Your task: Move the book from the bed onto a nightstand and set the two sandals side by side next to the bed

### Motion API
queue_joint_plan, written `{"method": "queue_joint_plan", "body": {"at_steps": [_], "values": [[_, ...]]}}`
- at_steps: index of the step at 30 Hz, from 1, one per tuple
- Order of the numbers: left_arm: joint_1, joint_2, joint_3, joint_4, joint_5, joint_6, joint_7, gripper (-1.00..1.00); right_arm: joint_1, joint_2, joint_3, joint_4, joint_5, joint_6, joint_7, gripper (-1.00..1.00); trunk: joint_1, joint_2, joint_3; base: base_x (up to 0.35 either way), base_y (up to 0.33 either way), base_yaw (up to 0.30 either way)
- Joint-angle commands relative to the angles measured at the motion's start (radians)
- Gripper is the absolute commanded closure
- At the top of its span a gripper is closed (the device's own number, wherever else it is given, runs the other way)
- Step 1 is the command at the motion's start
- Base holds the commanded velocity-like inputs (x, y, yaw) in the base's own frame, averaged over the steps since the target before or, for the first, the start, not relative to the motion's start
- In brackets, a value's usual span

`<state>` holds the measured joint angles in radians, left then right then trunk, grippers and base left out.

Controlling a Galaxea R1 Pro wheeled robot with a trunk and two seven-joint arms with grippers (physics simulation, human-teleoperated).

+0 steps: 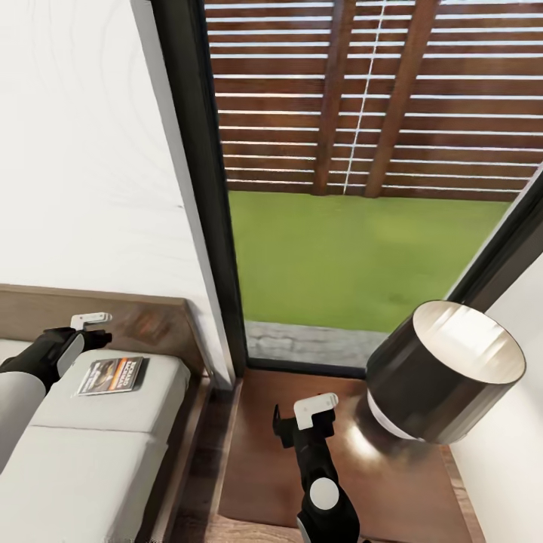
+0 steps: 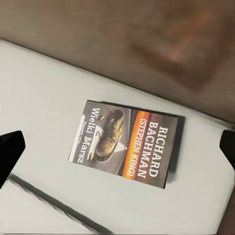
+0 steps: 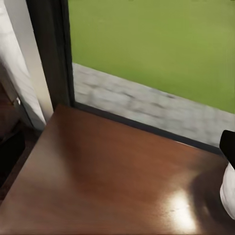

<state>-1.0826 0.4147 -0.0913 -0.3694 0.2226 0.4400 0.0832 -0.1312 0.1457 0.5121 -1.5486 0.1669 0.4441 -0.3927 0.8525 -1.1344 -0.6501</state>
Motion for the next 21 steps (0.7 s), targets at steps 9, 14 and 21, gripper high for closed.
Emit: {"method": "queue_joint_plan", "body": {"at_steps": [9,14,21], "values": [[0.0,-0.002,-0.01,-0.002,0.011,0.002,0.007,-1.0,-0.001,0.0,0.002,-0.001,0.007,0.007,0.0,-1.0,0.0,-0.001,0.0,0.002,-0.001,0.116],[0.0,-0.005,-0.01,-0.002,0.011,-0.004,0.008,-1.0,-0.001,0.0,0.002,-0.001,0.007,0.007,0.0,-1.0,0.0,-0.001,0.0,0.11,-0.087,0.007],[0.0,-0.006,-0.01,-0.002,0.011,-0.007,0.009,-1.0,-0.001,0.0,0.002,-0.001,0.007,0.007,0.001,-1.0,0.0,-0.001,0.0,0.075,-0.066,0.001]]}}
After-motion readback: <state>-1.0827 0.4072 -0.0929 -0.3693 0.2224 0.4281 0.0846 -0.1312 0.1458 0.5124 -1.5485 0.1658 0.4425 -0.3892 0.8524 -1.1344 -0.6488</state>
